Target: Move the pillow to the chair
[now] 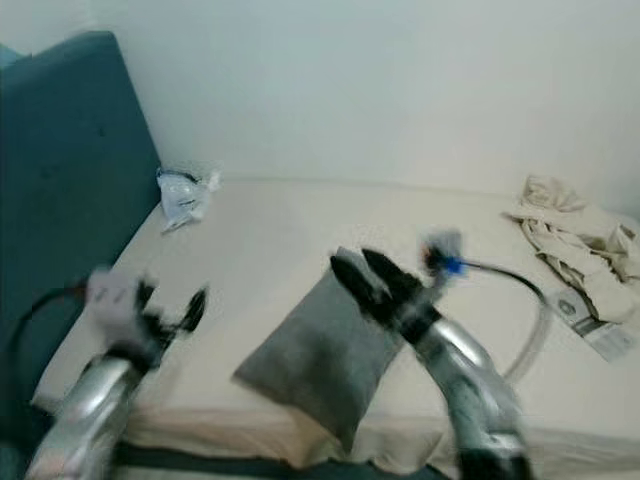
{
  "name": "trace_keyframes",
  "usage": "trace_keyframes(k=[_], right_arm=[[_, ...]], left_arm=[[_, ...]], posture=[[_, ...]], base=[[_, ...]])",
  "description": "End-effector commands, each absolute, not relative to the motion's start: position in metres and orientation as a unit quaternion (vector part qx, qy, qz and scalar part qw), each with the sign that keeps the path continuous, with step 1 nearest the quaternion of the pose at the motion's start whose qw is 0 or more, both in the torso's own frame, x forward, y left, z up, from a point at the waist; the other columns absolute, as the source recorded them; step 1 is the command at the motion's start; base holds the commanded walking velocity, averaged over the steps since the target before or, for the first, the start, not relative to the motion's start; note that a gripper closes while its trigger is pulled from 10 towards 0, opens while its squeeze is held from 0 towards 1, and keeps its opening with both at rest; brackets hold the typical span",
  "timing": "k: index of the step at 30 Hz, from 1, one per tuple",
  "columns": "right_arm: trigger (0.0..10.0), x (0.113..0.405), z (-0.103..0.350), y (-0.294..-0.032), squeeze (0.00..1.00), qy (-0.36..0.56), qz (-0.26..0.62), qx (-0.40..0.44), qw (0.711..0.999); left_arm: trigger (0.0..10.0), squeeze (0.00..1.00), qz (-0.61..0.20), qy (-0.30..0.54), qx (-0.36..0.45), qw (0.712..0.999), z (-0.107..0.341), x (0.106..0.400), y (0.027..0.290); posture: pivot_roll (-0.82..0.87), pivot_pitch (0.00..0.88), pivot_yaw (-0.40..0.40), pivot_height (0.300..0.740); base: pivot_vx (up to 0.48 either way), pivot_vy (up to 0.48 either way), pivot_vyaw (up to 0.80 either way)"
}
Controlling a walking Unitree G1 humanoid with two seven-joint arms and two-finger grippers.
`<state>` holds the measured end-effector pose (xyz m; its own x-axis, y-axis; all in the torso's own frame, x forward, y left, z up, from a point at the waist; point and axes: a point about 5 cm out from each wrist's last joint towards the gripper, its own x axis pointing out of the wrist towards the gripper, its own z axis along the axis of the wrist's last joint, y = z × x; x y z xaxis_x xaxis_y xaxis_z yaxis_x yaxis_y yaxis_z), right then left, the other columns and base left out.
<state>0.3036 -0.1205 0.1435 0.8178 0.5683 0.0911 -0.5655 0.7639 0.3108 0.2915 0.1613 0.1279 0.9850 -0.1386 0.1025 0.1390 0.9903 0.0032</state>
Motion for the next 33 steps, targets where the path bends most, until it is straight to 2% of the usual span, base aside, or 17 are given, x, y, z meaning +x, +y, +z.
trace_keyframes(k=[1, 5, 9, 11, 15, 19, 24, 26, 29, 30, 31, 33], right_arm=[[10.0, 0.304, 0.136, -0.129, 0.00, 0.015, 0.279, 0.144, 0.949], [10.0, 0.289, 0.131, -0.144, 0.00, 0.020, 0.265, 0.137, 0.954], [10.0, 0.279, 0.122, -0.143, 0.00, 0.023, 0.253, 0.121, 0.959], [10.0, 0.279, 0.122, -0.142, 0.00, 0.020, 0.252, 0.119, 0.960], [10.0, 0.299, 0.115, -0.134, 0.00, 0.023, 0.192, 0.072, 0.978], [10.0, 0.307, 0.118, -0.128, 0.00, 0.007, 0.191, 0.011, 0.981], [10.0, 0.278, 0.113, -0.171, 0.00, -0.003, 0.162, 0.032, 0.986], [10.0, 0.285, 0.112, -0.162, 0.00, -0.003, 0.154, 0.018, 0.988], [10.0, 0.298, 0.121, -0.133, 0.00, -0.024, 0.184, 0.026, 0.982], [10.0, 0.304, 0.131, -0.110, 0.00, -0.044, 0.236, 0.006, 0.971], [10.0, 0.310, 0.133, -0.112, 0.00, -0.042, 0.238, -0.023, 0.970], [10.0, 0.311, 0.132, -0.115, 0.00, -0.040, 0.232, -0.028, 0.971]], left_arm=[[10.0, 0.00, -0.056, -0.035, 0.003, 0.998, 0.120, 0.291, 0.164], [10.0, 0.00, -0.053, -0.018, 0.004, 0.998, 0.115, 0.273, 0.177], [10.0, 0.00, -0.054, 0.002, 0.035, 0.998, 0.105, 0.252, 0.195], [10.0, 0.00, -0.051, 0.004, 0.038, 0.998, 0.103, 0.251, 0.197], [10.0, 0.00, -0.027, -0.002, 0.054, 0.998, 0.101, 0.278, 0.186], [10.0, 0.00, -0.075, -0.024, 0.077, 0.994, 0.113, 0.295, 0.163], [10.0, 0.00, -0.012, 0.007, 0.058, 0.998, 0.106, 0.264, 0.214], [10.0, 0.00, -0.021, 0.009, 0.084, 0.996, 0.101, 0.274, 0.206], [10.0, 0.00, -0.038, -0.009, 0.067, 0.997, 0.106, 0.294, 0.182], [10.0, 0.00, -0.053, -0.020, 0.041, 0.998, 0.113, 0.304, 0.166], [10.0, 0.00, -0.071, -0.022, 0.059, 0.995, 0.114, 0.304, 0.163], [10.0, 0.00, -0.075, -0.022, 0.067, 0.995, 0.114, 0.303, 0.164]], posture=[[-0.02, 0.021, -0.053, 0.740], [-0.03, 0.025, -0.039, 0.740], [-0.03, 0.035, -0.030, 0.740], [-0.03, 0.035, -0.030, 0.740], [-0.02, 0.036, -0.031, 0.740], [-0.02, 0.029, -0.011, 0.740], [-0.03, 0.041, -0.001, 0.740], [-0.02, 0.047, -0.007, 0.740], [-0.02, 0.049, -0.008, 0.740], [-0.03, 0.049, 0.001, 0.740], [-0.04, 0.051, 0.004, 0.740], [-0.04, 0.051, 0.004, 0.740]], base=[[0.000, 0.000, 0.00], [0.000, 0.000, 0.00], [0.000, 0.000, 0.00], [0.000, 0.000, 0.00], [0.000, 0.000, 0.00], [0.000, 0.000, 0.00], [0.000, 0.000, 0.00], [0.000, 0.000, 0.00], [0.000, 0.000, 0.00], [0.000, 0.000, 0.00], [0.000, 0.000, 0.00], [0.000, 0.000, 0.00]])
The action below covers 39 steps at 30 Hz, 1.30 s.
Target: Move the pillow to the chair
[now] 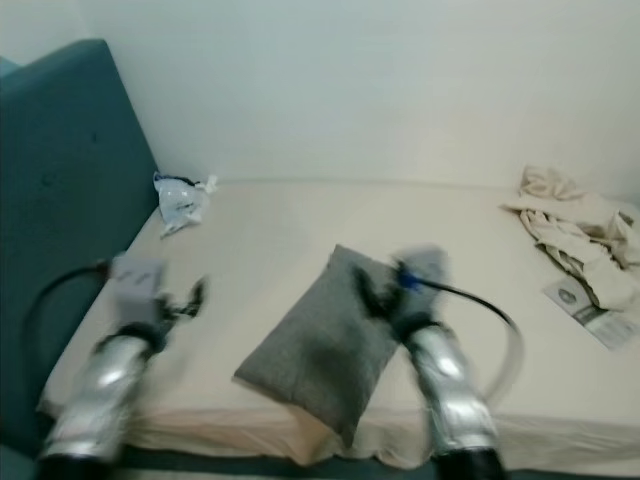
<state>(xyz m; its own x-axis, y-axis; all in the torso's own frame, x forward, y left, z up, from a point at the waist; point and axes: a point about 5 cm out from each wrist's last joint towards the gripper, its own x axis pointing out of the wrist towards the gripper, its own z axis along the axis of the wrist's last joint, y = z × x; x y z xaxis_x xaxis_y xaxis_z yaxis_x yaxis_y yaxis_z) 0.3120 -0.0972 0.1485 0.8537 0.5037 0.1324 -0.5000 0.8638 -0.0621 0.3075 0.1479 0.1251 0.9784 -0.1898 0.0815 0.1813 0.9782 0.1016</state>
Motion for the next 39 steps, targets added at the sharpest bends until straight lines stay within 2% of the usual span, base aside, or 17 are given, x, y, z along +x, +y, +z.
trace_keyframes(k=[1, 4, 6, 10, 13, 15, 16, 17, 19, 22, 26, 28, 30, 32, 33, 36, 39], right_arm=[[10.0, 0.312, 0.129, -0.129, 0.00, -0.031, 0.216, -0.032, 0.975], [10.0, 0.301, 0.116, -0.162, 0.00, 0.000, 0.200, -0.074, 0.977], [10.0, 0.295, 0.117, -0.156, 0.00, -0.003, 0.213, -0.049, 0.976], [10.0, 0.297, 0.120, -0.131, 0.00, -0.017, 0.240, -0.030, 0.970], [10.0, 0.307, 0.120, -0.121, 0.00, -0.024, 0.253, -0.076, 0.964], [10.0, 0.314, 0.118, -0.149, 0.00, -0.009, 0.209, -0.073, 0.975], [10.0, 0.314, 0.118, -0.149, 0.00, -0.009, 0.209, -0.073, 0.975], [10.0, 0.310, 0.111, -0.169, 0.00, 0.009, 0.190, -0.076, 0.979], [10.0, 0.303, 0.104, -0.177, 0.00, 0.023, 0.192, -0.085, 0.977], [10.0, 0.294, 0.101, -0.160, 0.00, 0.025, 0.223, -0.075, 0.972], [10.0, 0.302, 0.110, -0.114, 0.00, -0.007, 0.268, -0.068, 0.961], [10.0, 0.306, 0.111, -0.118, 0.00, -0.009, 0.255, -0.078, 0.964], [10.0, 0.306, 0.103, -0.157, 0.00, 0.017, 0.206, -0.075, 0.976], [10.0, 0.298, 0.095, -0.173, 0.00, 0.036, 0.197, -0.088, 0.976], [10.0, 0.294, 0.091, -0.172, 0.00, 0.044, 0.207, -0.102, 0.972], [10.0, 0.282, 0.085, -0.129, 0.00, 0.038, 0.290, -0.105, 0.951], [10.0, 0.294, 0.093, -0.101, 0.00, 0.014, 0.294, -0.099, 0.951]], left_arm=[[10.0, 0.00, -0.059, -0.012, 0.070, 0.996, 0.110, 0.300, 0.175], [10.0, 0.00, -0.016, 0.019, 0.103, 0.994, 0.101, 0.280, 0.212], [10.0, 0.00, 0.000, 0.021, 0.087, 0.996, 0.100, 0.274, 0.216], [10.0, 0.00, -0.019, 0.001, 0.075, 0.997, 0.104, 0.284, 0.193], [10.0, 0.00, -0.036, -0.010, 0.060, 0.998, 0.110, 0.291, 0.177], [10.0, 0.00, -0.017, 0.008, 0.083, 0.996, 0.101, 0.282, 0.199], [10.0, 0.00, -0.017, 0.008, 0.083, 0.996, 0.101, 0.282, 0.199], [10.0, 0.00, 0.005, 0.026, 0.105, 0.994, 0.094, 0.271, 0.221], [10.0, 0.00, 0.019, 0.036, 0.114, 0.993, 0.091, 0.264, 0.234], [10.0, 0.00, 0.032, 0.025, 0.082, 0.996, 0.096, 0.268, 0.231], [10.0, 0.00, -0.019, 0.014, 0.074, 0.997, 0.099, 0.289, 0.184], [10.0, 0.00, -0.025, 0.024, 0.089, 0.995, 0.095, 0.288, 0.183], [10.0, 0.00, 0.027, 0.053, 0.090, 0.994, 0.084, 0.272, 0.218], [10.0, 0.00, 0.056, 0.063, 0.082, 0.993, 0.081, 0.262, 0.234], [10.0, 0.00, 0.057, 0.066, 0.074, 0.994, 0.080, 0.260, 0.233], [10.0, 0.00, 0.003, 0.057, 0.066, 0.996, 0.080, 0.275, 0.202], [10.0, 0.00, -0.032, 0.041, 0.049, 0.997, 0.086, 0.293, 0.164]], posture=[[-0.04, 0.053, 0.003, 0.740], [-0.05, 0.065, 0.000, 0.740], [-0.05, 0.065, -0.007, 0.740], [-0.04, 0.058, -0.012, 0.740], [-0.04, 0.050, -0.008, 0.740], [-0.04, 0.043, -0.012, 0.740], [-0.04, 0.043, -0.012, 0.740], [-0.04, 0.044, -0.015, 0.740], [-0.04, 0.045, -0.020, 0.740], [-0.03, 0.040, -0.027, 0.740], [-0.04, 0.028, -0.011, 0.740], [-0.04, 0.028, -0.011, 0.740], [-0.05, 0.027, -0.008, 0.740], [-0.04, 0.032, -0.010, 0.740], [-0.04, 0.033, -0.016, 0.740], [-0.04, 0.031, -0.019, 0.740], [-0.05, 0.020, -0.009, 0.740]], base=[[0.000, 0.000, 0.00], [0.000, 0.000, 0.00], [0.000, 0.000, 0.00], [0.000, 0.000, 0.00], [0.000, 0.000, 0.00], [0.000, 0.000, 0.00], [0.000, 0.000, 0.00], [0.000, 0.000, 0.00], [0.000, 0.000, 0.00], [0.000, 0.000, 0.00], [0.000, 0.000, 0.00], [0.000, 0.000, 0.00], [0.000, 0.000, 0.00], [0.000, 0.000, 0.00], [0.000, 0.000, 0.00], [0.000, 0.000, 0.00], [0.000, 0.000, 0.00]])
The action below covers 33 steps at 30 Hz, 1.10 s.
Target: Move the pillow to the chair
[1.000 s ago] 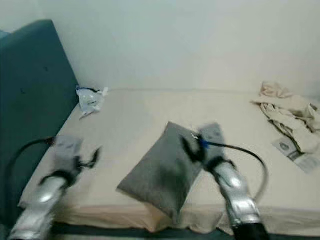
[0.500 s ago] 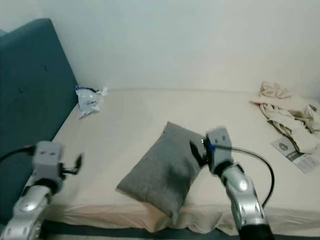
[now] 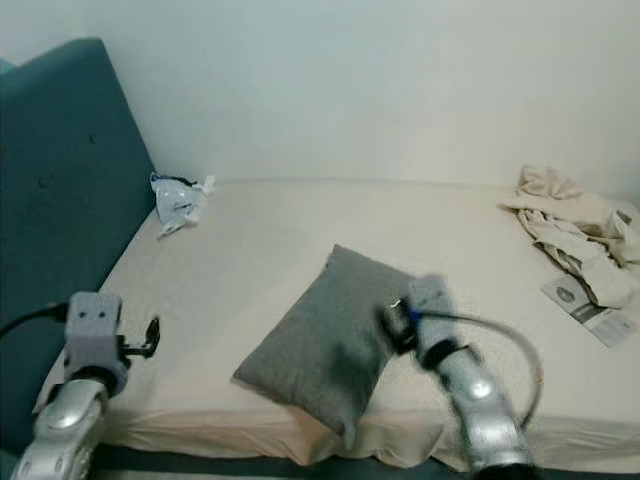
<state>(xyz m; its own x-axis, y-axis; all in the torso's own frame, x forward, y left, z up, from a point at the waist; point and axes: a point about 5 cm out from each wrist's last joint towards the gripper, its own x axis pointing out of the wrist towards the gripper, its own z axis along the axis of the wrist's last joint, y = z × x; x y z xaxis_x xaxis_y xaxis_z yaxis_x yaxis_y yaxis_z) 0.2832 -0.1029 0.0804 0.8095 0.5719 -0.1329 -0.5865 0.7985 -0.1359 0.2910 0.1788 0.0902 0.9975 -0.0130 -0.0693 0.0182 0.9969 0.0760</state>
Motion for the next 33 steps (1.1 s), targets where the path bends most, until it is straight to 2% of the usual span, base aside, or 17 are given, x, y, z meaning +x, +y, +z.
trace_keyframes(k=[1, 4, 7, 11, 15, 18, 22, 27, 33], right_arm=[[10.0, 0.294, 0.093, -0.101, 0.00, 0.014, 0.294, -0.099, 0.951], [10.0, 0.297, 0.078, -0.121, 0.00, 0.050, 0.273, -0.095, 0.956], [10.0, 0.296, 0.070, -0.128, 0.00, 0.070, 0.258, -0.095, 0.959], [10.0, 0.298, 0.056, -0.141, 0.00, 0.109, 0.192, -0.082, 0.972], [10.0, 0.300, 0.052, -0.135, 0.00, 0.116, 0.146, -0.038, 0.982], [10.0, 0.299, 0.048, -0.126, 0.00, 0.132, 0.154, -0.018, 0.979], [10.0, 0.296, 0.043, -0.130, 0.00, 0.153, 0.142, 0.039, 0.977], [10.0, 0.291, 0.037, -0.134, 0.00, 0.162, 0.131, 0.056, 0.977], [10.0, 0.289, 0.035, -0.138, 0.00, 0.166, 0.106, 0.071, 0.978]], left_arm=[[10.0, 0.00, -0.032, 0.041, 0.049, 0.997, 0.086, 0.293, 0.164], [10.0, 0.00, 0.015, 0.088, 0.078, 0.993, 0.066, 0.291, 0.185], [10.0, 0.00, 0.020, 0.107, 0.080, 0.991, 0.059, 0.288, 0.191], [10.0, 0.00, 0.018, 0.127, 0.083, 0.988, 0.053, 0.286, 0.198], [10.0, 0.00, 0.008, 0.126, 0.076, 0.989, 0.053, 0.288, 0.188], [10.0, 0.00, 0.002, 0.133, 0.082, 0.988, 0.047, 0.285, 0.184], [10.0, 0.00, 0.036, 0.147, 0.070, 0.986, 0.042, 0.277, 0.192], [10.0, 0.00, 0.052, 0.165, 0.055, 0.983, 0.038, 0.268, 0.199], [10.0, 0.00, 0.058, 0.160, 0.078, 0.982, 0.036, 0.262, 0.206]], posture=[[-0.05, 0.020, -0.009, 0.740], [-0.06, 0.013, -0.007, 0.740], [-0.06, 0.004, -0.014, 0.740], [-0.05, 0.000, -0.019, 0.740], [-0.03, 0.000, -0.022, 0.740], [-0.03, 0.000, -0.022, 0.740], [-0.02, 0.000, -0.025, 0.740], [-0.01, 0.000, -0.028, 0.740], [-0.01, 0.000, -0.030, 0.740]], base=[[0.000, 0.000, 0.00], [0.000, 0.000, 0.00], [0.000, 0.000, 0.00], [0.000, 0.000, 0.00], [0.000, 0.000, 0.00], [0.000, 0.000, 0.00], [0.000, 0.000, 0.00], [0.000, 0.000, 0.00], [0.000, 0.000, 0.00]])
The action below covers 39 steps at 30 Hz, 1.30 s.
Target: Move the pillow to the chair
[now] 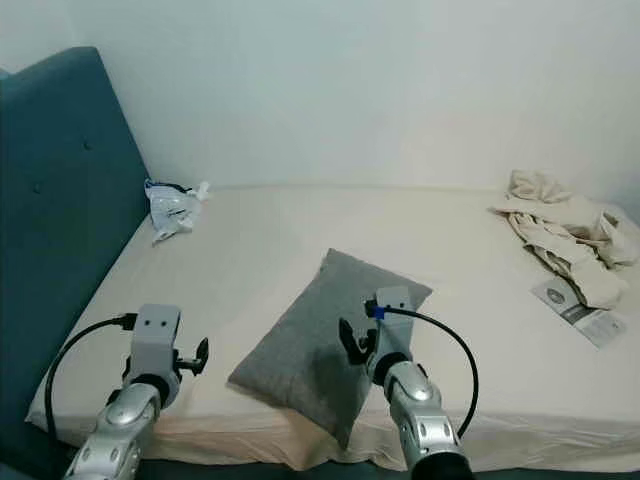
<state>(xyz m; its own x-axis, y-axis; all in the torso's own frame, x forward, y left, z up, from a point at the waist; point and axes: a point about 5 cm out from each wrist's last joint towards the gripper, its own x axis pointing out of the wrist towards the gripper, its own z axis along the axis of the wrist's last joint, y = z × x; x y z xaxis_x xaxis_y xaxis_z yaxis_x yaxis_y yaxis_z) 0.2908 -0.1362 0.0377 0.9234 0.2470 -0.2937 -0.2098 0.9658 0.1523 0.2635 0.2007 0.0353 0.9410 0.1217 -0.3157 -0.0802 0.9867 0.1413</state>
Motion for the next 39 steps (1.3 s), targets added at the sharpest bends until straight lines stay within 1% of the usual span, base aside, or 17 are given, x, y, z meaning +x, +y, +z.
trace_keyframes(k=[1, 2, 5, 7, 9, 12, 16, 17, 18, 19, 20, 23, 27, 29, 31, 34, 39], right_arm=[[10.0, 0.289, 0.035, -0.138, 0.00, 0.166, 0.106, 0.071, 0.978], [10.0, 0.288, 0.034, -0.140, 0.00, 0.168, 0.096, 0.077, 0.978], [10.0, 0.287, 0.036, -0.141, 0.00, 0.167, 0.091, 0.083, 0.978], [10.0, 0.287, 0.037, -0.142, 0.00, 0.168, 0.095, 0.057, 0.980], [10.0, 0.294, 0.044, -0.141, 0.00, 0.145, 0.115, -0.020, 0.983], [10.0, 0.306, 0.055, -0.140, 0.00, 0.101, 0.095, -0.058, 0.989], [10.0, 0.311, 0.059, -0.141, 0.00, 0.096, 0.095, -0.067, 0.989], [10.0, 0.318, 0.061, -0.149, 0.00, 0.098, 0.063, -0.054, 0.992], [10.0, 0.318, 0.061, -0.149, 0.00, 0.098, 0.063, -0.054, 0.992], [10.0, 0.321, 0.061, -0.151, 0.00, 0.105, 0.060, -0.030, 0.992], [10.0, 0.324, 0.062, -0.153, 0.00, 0.101, 0.058, -0.047, 0.992], [10.0, 0.329, 0.064, -0.147, 0.00, 0.111, 0.100, -0.084, 0.985], [10.0, 0.331, 0.062, -0.139, 0.00, 0.123, 0.110, -0.052, 0.985], [10.0, 0.329, 0.059, -0.134, 0.00, 0.120, 0.106, -0.033, 0.987], [10.0, 0.329, 0.059, -0.134, 0.00, 0.120, 0.106, -0.033, 0.987], [10.0, 0.324, 0.052, -0.136, 0.00, 0.127, 0.074, -0.035, 0.989], [10.0, 0.319, 0.039, -0.143, 0.00, 0.159, 0.059, -0.036, 0.985]], left_arm=[[10.0, 0.00, 0.058, 0.160, 0.078, 0.982, 0.036, 0.262, 0.206], [10.0, 0.00, 0.085, 0.167, 0.067, 0.980, 0.034, 0.260, 0.215], [10.0, 0.00, 0.088, 0.175, 0.074, 0.978, 0.034, 0.262, 0.220], [10.0, 0.00, 0.088, 0.176, 0.079, 0.977, 0.036, 0.265, 0.222], [10.0, 0.00, 0.084, 0.184, 0.074, 0.977, 0.041, 0.274, 0.224], [10.0, 0.00, 0.079, 0.156, 0.025, 0.984, 0.045, 0.278, 0.223], [10.0, 0.00, 0.078, 0.172, 0.034, 0.981, 0.042, 0.278, 0.224], [10.0, 0.00, 0.083, 0.205, -0.010, 0.975, 0.040, 0.278, 0.223], [10.0, 0.00, 0.083, 0.205, -0.010, 0.975, 0.040, 0.278, 0.223], [10.0, 0.00, 0.083, 0.208, -0.035, 0.974, 0.041, 0.278, 0.221], [10.0, 0.00, 0.102, 0.219, -0.037, 0.970, 0.039, 0.277, 0.225], [10.0, 0.00, 0.135, 0.242, -0.012, 0.961, 0.034, 0.274, 0.236], [10.0, 0.00, 0.119, 0.263, 0.030, 0.957, 0.037, 0.276, 0.243], [10.0, 0.00, 0.077, 0.247, 0.073, 0.963, 0.038, 0.279, 0.238], [10.0, 0.00, 0.077, 0.247, 0.073, 0.963, 0.038, 0.279, 0.238], [10.0, 0.00, 0.058, 0.215, 0.157, 0.962, 0.037, 0.281, 0.226], [10.0, 0.00, 0.076, 0.164, 0.125, 0.976, 0.050, 0.295, 0.208]], posture=[[-0.01, 0.000, -0.030, 0.740], [-0.03, 0.000, -0.006, 0.740], [-0.03, 0.000, -0.009, 0.740], [-0.02, 0.000, -0.016, 0.740], [-0.02, 0.000, -0.041, 0.740], [-0.01, 0.000, -0.047, 0.740], [0.00, 0.000, -0.059, 0.740], [0.02, 0.000, -0.064, 0.740], [0.02, 0.000, -0.064, 0.740], [0.03, 0.000, -0.065, 0.740], [0.05, 0.000, -0.061, 0.740], [0.05, 0.007, -0.050, 0.740], [0.05, 0.009, -0.042, 0.740], [0.03, 0.021, -0.037, 0.740], [0.03, 0.021, -0.037, 0.740], [0.01, 0.013, -0.038, 0.740], [0.03, 0.007, -0.057, 0.740]], base=[[0.000, 0.000, 0.00], [0.000, 0.000, 0.00], [0.000, 0.000, 0.00], [0.000, 0.000, 0.00], [0.000, 0.000, 0.00], [0.000, 0.000, 0.00], [0.000, 0.000, 0.00], [0.000, 0.000, 0.00], [0.000, 0.000, 0.00], [0.000, 0.000, 0.00], [0.000, 0.000, 0.00], [0.000, 0.000, 0.00], [0.000, 0.000, 0.00], [0.000, 0.000, 0.00], [0.000, 0.000, 0.00], [0.000, 0.000, 0.00], [0.000, 0.000, 0.00]])
